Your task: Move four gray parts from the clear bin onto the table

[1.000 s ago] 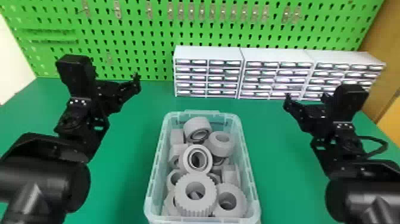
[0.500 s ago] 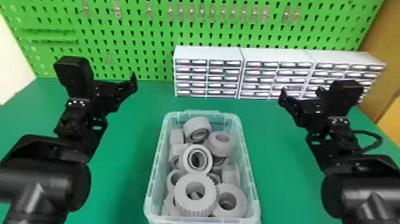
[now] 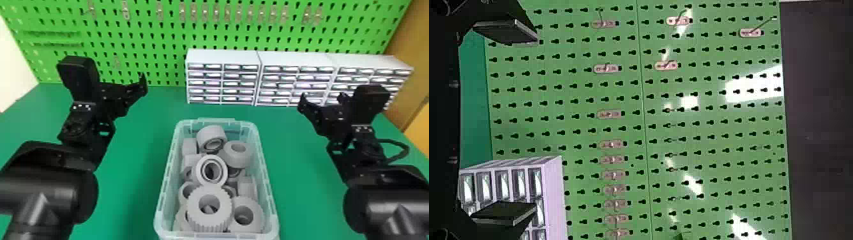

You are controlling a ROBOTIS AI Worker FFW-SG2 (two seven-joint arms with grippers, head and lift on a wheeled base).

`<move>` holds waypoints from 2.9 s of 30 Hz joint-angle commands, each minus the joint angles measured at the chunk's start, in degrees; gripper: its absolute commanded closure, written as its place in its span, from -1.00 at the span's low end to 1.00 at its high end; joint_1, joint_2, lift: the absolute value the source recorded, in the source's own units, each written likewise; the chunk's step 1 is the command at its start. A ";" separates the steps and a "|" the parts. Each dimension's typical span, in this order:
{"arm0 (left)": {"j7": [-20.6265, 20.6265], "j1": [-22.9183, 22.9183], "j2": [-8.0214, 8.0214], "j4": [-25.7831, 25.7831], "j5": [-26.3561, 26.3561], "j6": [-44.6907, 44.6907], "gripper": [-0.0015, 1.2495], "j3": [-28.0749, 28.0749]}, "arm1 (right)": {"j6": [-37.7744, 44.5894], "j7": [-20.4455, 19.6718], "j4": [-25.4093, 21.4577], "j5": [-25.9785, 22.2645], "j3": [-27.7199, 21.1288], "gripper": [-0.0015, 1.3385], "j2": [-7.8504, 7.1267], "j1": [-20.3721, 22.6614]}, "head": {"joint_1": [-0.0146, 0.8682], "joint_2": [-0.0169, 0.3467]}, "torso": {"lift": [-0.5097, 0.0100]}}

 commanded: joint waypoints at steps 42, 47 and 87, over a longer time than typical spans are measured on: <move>0.01 1.49 0.00 -1.08 -2.11 -0.09 -0.84 2.70 | 45.79 -2.20 -15.12 -13.57 18.34 -0.65 -4.65 -9.87 | 0.59 -0.76 | 0.77; 0.01 1.93 0.00 -1.43 -2.46 0.00 -0.84 3.32 | 55.02 -2.72 -19.16 -19.46 15.17 -0.66 -6.85 -9.87 | 0.59 -0.76 | 0.77; 0.01 2.02 -0.53 -2.04 -5.01 2.38 -0.84 4.99 | 73.56 -2.64 -15.21 -51.97 26.16 -0.65 -21.18 -18.66 | 0.59 -0.76 | 0.77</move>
